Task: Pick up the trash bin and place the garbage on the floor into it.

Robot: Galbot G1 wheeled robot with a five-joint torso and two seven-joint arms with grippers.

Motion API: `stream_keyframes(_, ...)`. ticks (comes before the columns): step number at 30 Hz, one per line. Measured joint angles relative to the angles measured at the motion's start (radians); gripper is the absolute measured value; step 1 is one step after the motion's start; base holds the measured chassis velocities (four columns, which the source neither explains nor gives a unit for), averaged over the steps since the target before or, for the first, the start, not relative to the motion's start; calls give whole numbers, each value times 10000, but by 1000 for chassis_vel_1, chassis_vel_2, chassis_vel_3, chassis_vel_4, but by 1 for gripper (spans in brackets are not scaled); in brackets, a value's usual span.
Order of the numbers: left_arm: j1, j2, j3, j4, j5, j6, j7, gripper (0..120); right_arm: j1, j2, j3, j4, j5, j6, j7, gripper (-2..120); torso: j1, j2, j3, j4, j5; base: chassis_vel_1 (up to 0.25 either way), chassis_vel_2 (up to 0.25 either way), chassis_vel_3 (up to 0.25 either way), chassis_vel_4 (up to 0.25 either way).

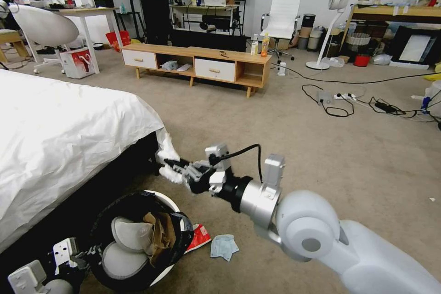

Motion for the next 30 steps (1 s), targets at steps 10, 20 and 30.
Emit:
stream_keyframes(10, 0, 17, 1, -20, 5, 0, -3, 2, 201, 37, -788, -45, 116, -485, 391, 0, 0, 0, 0, 0, 0, 0, 0, 0, 0)
stream_keyframes(20, -2, -9, 0, -75, 7, 1, -3, 2, 544, 379, -1535, -146, 357, -1231, 1150, 0, 0, 0, 0, 0, 0, 0, 0, 0, 0)
stream_keyframes(30, 26, -57, -2, -139, 22, 0, 3, 2, 741, 765, -2020, -418, 546, -1868, 1796, 0, 0, 0, 0, 1, 0, 0, 0, 0, 0)
